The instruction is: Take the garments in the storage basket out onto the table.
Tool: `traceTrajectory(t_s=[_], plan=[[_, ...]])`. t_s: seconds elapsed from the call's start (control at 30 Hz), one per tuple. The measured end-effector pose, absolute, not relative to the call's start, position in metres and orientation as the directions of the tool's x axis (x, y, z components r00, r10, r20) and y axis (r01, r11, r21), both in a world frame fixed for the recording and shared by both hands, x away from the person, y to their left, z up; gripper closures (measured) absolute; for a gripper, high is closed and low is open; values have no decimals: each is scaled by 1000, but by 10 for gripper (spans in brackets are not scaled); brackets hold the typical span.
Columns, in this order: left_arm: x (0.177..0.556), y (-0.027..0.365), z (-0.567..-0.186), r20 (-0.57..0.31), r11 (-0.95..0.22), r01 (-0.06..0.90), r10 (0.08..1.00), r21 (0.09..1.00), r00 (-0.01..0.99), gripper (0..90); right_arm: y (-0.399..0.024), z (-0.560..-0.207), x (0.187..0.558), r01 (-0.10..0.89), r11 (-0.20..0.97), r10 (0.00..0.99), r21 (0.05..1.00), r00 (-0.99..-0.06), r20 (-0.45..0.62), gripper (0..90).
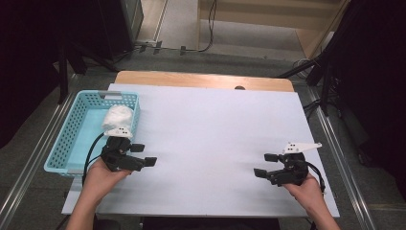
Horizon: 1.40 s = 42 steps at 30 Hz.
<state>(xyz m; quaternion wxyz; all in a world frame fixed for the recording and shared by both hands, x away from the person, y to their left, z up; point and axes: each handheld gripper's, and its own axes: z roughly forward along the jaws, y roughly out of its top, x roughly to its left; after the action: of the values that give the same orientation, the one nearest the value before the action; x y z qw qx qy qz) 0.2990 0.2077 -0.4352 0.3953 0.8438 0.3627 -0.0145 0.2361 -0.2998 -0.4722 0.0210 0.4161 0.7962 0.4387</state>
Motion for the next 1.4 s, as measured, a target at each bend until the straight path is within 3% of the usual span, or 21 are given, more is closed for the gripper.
traceTrajectory(t_s=[1.4], plan=[[299, 207, -435, -309, -422, 618, 598, 663, 739, 203, -297, -474, 236, 652, 284, 681, 703, -653, 331, 135]])
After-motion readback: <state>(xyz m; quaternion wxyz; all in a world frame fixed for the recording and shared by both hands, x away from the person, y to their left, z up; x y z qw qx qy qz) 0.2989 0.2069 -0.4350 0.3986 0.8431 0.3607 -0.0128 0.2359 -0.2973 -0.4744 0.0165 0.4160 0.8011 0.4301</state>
